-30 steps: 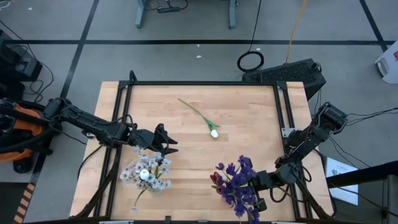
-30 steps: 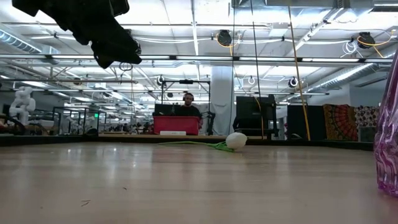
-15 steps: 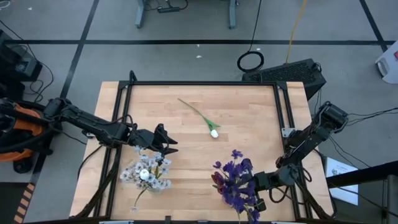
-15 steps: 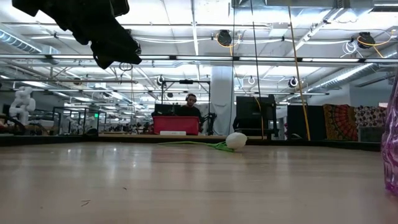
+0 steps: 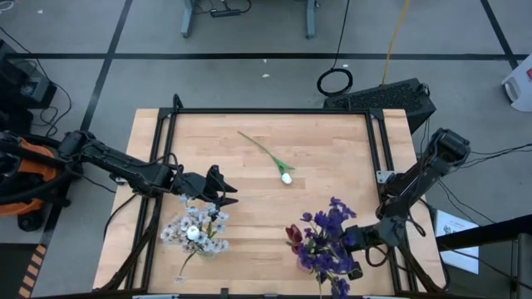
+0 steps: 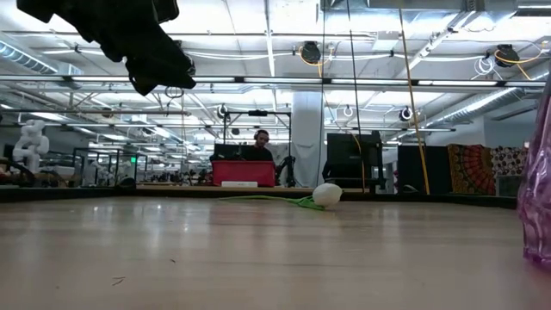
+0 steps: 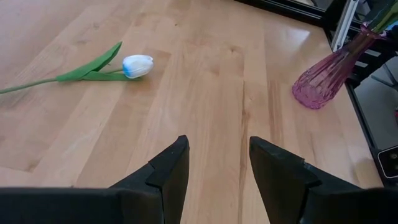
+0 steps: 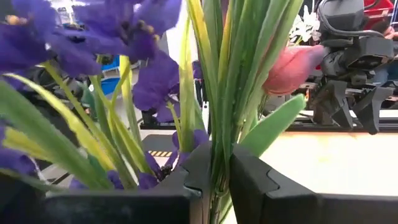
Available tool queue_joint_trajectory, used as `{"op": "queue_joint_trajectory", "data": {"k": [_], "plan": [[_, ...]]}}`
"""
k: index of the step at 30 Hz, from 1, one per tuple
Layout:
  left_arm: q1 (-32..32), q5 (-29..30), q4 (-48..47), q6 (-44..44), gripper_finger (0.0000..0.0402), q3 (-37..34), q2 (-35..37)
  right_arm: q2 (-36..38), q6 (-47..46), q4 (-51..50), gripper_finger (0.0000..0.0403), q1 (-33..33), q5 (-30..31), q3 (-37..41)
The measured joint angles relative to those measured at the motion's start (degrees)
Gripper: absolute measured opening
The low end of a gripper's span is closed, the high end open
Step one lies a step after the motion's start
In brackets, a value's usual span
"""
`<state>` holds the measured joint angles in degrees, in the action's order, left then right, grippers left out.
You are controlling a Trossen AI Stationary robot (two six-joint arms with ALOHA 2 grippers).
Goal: Sort flowers into vase by color
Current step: Put the purple flower into the pink vase
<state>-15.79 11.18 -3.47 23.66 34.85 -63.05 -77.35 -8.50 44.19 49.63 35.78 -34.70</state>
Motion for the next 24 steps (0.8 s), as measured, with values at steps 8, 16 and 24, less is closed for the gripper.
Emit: {"op": "queue_joint_trajectory", "data": {"k": [8,16,24], "plan": [[0.00,0.00,-0.02,0.02,0.0173,0.00,0.02,1.82,0.11,-2.45,0.0042,0.00,-2.13,-0.12],[0.00,0.00,-0.03,0.00,0.0173,0.00,0.02,1.97,-0.84,-8.73,0.0005,-0.02,-2.83,-1.40],[0.01,0.00,-0.03,-0.03,0.0173,0.00,0.02,1.54,-4.26,-18.43,0.0002,-0.02,-3.43,-1.13]]}}
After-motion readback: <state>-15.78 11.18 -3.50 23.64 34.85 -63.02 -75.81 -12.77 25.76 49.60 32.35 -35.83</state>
